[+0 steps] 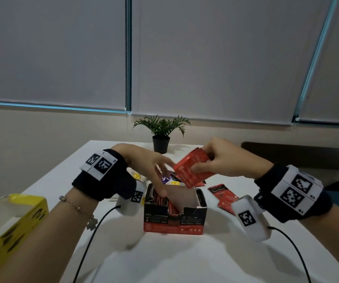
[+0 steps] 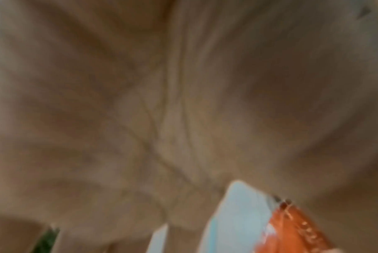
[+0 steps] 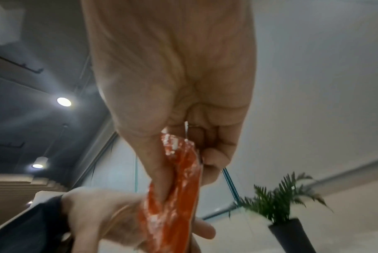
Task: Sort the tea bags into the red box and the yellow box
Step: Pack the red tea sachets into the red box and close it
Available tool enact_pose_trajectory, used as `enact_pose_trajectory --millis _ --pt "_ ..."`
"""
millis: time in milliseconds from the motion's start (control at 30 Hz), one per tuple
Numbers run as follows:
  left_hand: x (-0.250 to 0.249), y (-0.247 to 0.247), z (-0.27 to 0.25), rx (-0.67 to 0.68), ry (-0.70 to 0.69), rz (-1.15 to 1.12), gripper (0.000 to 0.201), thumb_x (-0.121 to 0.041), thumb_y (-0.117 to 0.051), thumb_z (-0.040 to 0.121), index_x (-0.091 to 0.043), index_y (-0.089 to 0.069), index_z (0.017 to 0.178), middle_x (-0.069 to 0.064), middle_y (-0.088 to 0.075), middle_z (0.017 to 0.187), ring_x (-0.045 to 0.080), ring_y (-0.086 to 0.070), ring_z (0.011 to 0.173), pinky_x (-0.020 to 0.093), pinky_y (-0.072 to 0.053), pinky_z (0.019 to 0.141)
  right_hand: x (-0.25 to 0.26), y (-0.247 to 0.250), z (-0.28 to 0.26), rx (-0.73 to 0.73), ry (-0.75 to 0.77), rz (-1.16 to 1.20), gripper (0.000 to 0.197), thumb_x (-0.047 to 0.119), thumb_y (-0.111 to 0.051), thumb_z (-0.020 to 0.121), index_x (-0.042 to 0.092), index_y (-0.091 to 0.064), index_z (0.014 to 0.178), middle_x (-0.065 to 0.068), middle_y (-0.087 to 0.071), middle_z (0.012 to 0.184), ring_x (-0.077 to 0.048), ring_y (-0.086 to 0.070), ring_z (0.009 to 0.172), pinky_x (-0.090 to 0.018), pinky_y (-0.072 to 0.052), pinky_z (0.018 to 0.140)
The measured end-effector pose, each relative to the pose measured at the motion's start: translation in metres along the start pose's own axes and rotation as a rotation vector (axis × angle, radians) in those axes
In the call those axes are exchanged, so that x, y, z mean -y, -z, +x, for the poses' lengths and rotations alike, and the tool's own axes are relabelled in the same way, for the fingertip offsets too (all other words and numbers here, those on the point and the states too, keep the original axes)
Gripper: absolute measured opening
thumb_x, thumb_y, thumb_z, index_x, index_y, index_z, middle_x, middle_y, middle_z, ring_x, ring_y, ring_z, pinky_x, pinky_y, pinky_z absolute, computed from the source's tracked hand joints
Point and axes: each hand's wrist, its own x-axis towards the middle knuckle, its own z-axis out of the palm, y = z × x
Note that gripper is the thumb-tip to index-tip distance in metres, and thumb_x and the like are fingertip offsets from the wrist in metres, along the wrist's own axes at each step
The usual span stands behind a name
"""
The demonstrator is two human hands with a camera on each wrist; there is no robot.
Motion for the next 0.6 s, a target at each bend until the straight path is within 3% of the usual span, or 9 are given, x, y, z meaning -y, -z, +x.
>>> enact_pose_trajectory --millis 100,233,367,500,600 --pt "0.003 -0.002 0.004 0.079 0.138 0.114 0.089 -0.036 -0.082 0.073 -0.034 -0.031 0.146 -0.012 -0.050 0.139 0.013 -0.046 0.129 0.035 -0.038 0.108 -0.002 -0.018 0.000 0.019 -0.141 -0.043 0.014 0.032 -0.076 0.081 0.020 -0.071 0.077 0.009 -0.070 0.074 -0.005 -0.066 0.068 -0.018 -0.050 0.057" --pt "-0.001 -0.010 0.011 0.144 0.176 0.173 0.088 -0.032 -0.083 0.072 -0.035 -0.033 0.145 -0.009 -0.048 0.141 0.016 -0.049 0.127 0.037 -0.043 0.106 0.006 -0.037 0.003 0.078 -0.175 -0.157 0.019 0.028 -0.075 0.080 0.010 -0.070 0.076 0.004 -0.062 0.065 -0.007 -0.056 0.054 -0.016 -0.040 0.045" --pt "-0.003 -0.014 0.015 0.162 0.196 0.141 0.083 -0.028 -0.083 0.073 -0.033 -0.037 0.141 -0.007 -0.053 0.137 0.018 -0.056 0.119 0.041 -0.047 0.103 0.017 -0.052 0.009 0.195 -0.187 -0.290 0.025 0.021 -0.070 0.081 0.012 -0.053 0.066 0.001 -0.052 0.062 -0.014 -0.050 0.055 -0.022 -0.036 0.046" --pt "-0.006 -0.016 0.017 0.149 0.198 0.191 0.078 -0.038 -0.083 0.070 -0.033 -0.042 0.137 -0.008 -0.055 0.133 0.018 -0.056 0.118 0.039 -0.046 0.104 0.025 -0.069 0.011 0.273 -0.157 -0.499 0.014 0.021 -0.059 0.087 0.009 -0.053 0.083 -0.006 -0.053 0.079 -0.024 -0.053 0.070 -0.026 -0.042 0.058" --pt "-0.009 -0.020 0.020 0.150 0.187 0.185 0.071 -0.040 -0.083 0.069 -0.030 -0.049 0.131 -0.005 -0.059 0.129 0.019 -0.058 0.117 0.036 -0.046 0.102 0.030 -0.074 0.012 0.349 -0.134 -0.564 0.028 0.026 -0.052 0.093 0.010 -0.046 0.071 -0.009 -0.052 0.082 -0.027 -0.052 0.076 -0.030 -0.045 0.067"
